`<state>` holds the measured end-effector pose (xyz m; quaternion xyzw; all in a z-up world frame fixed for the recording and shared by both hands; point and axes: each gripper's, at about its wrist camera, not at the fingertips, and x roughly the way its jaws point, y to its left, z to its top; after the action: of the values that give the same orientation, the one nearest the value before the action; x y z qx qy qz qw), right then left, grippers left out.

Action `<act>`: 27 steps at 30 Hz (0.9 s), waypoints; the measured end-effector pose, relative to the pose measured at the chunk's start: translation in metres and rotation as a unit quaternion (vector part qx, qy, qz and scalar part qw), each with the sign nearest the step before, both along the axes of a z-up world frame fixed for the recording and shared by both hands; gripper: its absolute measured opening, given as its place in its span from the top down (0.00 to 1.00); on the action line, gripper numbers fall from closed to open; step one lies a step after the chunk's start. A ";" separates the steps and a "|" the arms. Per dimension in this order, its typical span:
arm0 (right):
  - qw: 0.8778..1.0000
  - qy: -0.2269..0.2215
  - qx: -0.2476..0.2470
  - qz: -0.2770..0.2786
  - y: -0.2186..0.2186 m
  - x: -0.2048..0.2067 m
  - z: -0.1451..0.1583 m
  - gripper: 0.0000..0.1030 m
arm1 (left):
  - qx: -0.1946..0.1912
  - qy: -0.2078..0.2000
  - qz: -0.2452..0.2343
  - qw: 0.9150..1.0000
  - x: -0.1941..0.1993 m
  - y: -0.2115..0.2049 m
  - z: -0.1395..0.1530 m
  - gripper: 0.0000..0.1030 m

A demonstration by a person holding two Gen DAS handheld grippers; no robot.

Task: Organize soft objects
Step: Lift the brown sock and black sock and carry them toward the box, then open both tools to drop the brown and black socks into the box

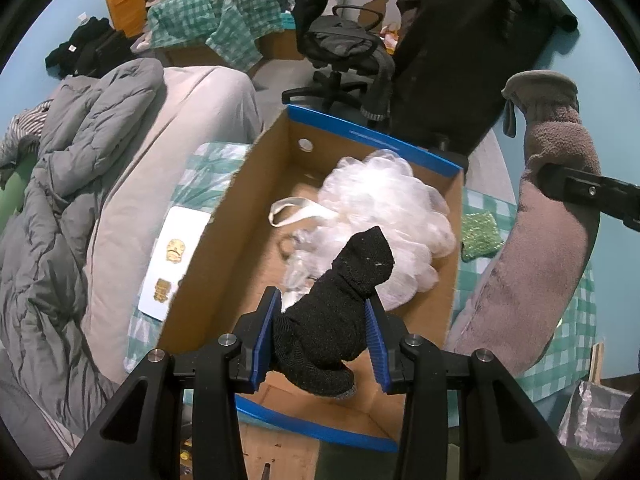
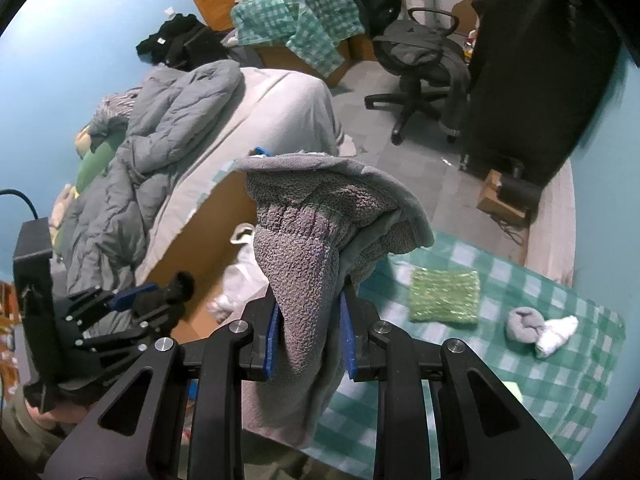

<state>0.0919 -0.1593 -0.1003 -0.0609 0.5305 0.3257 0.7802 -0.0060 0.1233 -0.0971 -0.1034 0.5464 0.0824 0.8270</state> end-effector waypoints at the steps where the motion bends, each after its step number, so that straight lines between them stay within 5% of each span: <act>1: 1.000 0.002 0.001 0.001 0.006 -0.001 -0.002 0.77 | 0.000 -0.001 0.001 1.000 0.001 0.003 -0.001 0.60; 27: 0.999 0.033 -0.002 0.014 0.083 -0.017 -0.059 0.76 | -0.006 0.013 -0.008 1.000 0.011 0.045 -0.046 0.59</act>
<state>0.0754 -0.0765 -0.1591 -0.0590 0.5560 0.3372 0.7574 0.0053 0.1685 -0.1436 -0.1026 0.5588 0.0739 0.8196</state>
